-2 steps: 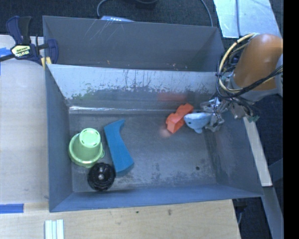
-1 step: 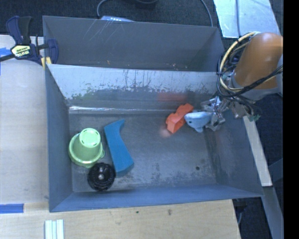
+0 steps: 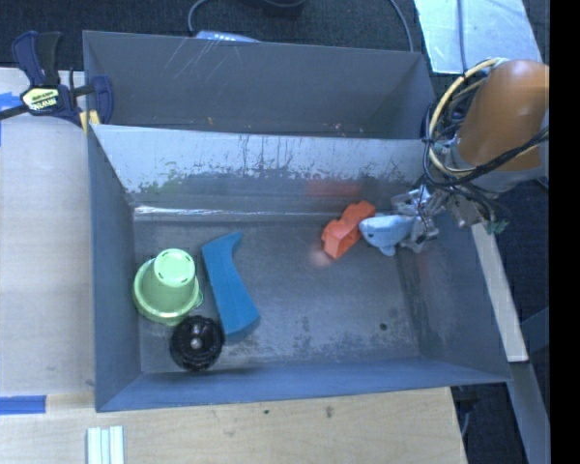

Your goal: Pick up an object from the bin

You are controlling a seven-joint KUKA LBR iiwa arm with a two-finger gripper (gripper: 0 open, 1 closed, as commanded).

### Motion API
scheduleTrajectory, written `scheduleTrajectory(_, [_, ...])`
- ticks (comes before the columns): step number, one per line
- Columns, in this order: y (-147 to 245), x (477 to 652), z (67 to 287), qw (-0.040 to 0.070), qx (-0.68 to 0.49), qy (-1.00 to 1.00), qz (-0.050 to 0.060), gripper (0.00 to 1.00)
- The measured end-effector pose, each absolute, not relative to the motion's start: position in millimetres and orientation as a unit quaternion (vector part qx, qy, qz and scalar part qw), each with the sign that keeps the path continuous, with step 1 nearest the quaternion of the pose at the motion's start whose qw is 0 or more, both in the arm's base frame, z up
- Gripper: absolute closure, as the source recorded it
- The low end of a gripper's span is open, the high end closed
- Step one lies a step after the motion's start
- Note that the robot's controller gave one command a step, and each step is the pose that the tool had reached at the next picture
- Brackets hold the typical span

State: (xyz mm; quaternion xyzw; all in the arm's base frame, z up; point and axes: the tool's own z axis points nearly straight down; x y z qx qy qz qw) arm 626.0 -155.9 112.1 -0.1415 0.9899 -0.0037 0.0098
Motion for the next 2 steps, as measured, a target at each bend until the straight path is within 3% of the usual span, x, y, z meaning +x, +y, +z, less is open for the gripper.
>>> scheduleTrajectory(2, [-155.7, 625.5, 131.9, 0.009, -0.141, 0.990, -0.003, 1.00])
